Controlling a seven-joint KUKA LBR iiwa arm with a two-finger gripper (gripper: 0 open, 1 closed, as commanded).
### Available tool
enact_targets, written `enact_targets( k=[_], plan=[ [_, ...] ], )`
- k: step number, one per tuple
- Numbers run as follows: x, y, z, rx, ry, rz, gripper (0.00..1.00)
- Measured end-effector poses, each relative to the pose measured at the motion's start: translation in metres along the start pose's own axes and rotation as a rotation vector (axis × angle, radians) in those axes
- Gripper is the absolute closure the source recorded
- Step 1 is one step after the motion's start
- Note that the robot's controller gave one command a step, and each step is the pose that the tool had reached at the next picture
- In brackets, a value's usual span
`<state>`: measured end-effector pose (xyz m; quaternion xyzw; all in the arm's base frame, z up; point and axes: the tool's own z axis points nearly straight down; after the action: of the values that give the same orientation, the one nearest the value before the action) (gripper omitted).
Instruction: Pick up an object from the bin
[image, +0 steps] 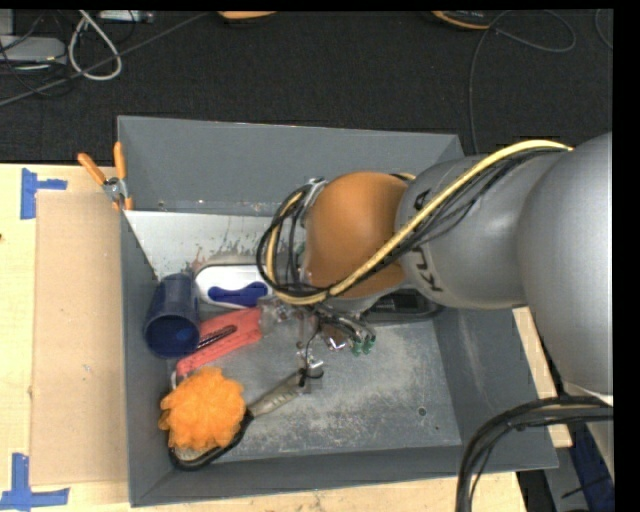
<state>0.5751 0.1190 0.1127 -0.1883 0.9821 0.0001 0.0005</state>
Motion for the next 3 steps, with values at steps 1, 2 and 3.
enact_targets(
  k=[1,2,3],
  plan=[
    [-0.010,0.035,0.033,-0.003,0.005,-0.009,0.00],
    [-0.043,0.072,0.037,-0.001,0.003,0.042,0.00],
    [-0.025,0.107,0.040,0.008,-0.003,0.127,0.00]
  ],
)
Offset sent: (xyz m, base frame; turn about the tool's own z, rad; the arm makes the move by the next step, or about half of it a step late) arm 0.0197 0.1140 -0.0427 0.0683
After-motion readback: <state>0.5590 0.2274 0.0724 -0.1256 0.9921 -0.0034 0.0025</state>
